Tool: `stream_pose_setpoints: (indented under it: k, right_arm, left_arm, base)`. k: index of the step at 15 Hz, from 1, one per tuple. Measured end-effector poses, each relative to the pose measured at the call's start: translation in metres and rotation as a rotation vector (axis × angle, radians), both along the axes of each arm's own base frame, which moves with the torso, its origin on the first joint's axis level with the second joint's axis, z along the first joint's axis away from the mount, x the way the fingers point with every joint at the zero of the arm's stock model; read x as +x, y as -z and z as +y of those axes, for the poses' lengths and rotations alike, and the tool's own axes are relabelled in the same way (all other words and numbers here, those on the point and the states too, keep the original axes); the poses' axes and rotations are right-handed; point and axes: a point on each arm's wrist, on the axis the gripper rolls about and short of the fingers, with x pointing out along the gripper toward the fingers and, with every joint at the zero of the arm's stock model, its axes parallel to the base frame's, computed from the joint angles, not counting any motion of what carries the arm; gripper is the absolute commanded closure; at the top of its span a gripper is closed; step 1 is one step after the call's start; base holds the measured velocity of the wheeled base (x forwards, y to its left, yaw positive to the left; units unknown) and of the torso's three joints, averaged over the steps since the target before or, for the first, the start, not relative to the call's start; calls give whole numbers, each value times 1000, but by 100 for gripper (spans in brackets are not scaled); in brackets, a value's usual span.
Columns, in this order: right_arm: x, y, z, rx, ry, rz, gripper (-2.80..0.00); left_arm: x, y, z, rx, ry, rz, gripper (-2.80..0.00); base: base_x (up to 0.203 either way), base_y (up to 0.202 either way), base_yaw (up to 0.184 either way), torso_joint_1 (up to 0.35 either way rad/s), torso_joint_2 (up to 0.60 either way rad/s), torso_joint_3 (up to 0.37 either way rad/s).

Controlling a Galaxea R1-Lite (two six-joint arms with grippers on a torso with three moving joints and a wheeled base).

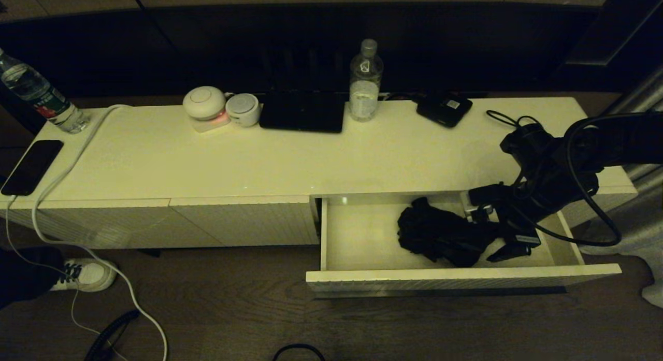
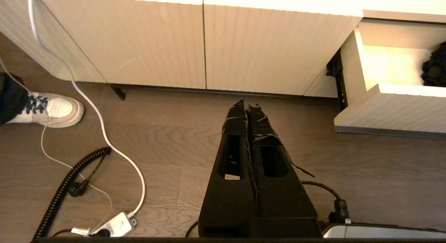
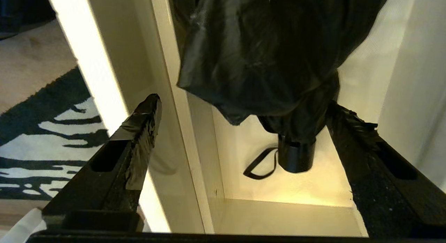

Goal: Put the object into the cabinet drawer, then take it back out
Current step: Put the umbrella in the drawer

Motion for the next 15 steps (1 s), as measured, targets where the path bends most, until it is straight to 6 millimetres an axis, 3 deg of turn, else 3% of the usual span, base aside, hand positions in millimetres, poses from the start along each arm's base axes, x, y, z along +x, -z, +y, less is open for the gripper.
stream_pose_setpoints:
  k: [15]
  right_arm:
    - [35, 36, 8, 6, 11, 45, -280]
  left_arm:
    - [0, 0, 0, 0, 0, 0, 0]
  base:
    - [0, 0, 0, 0, 0, 0]
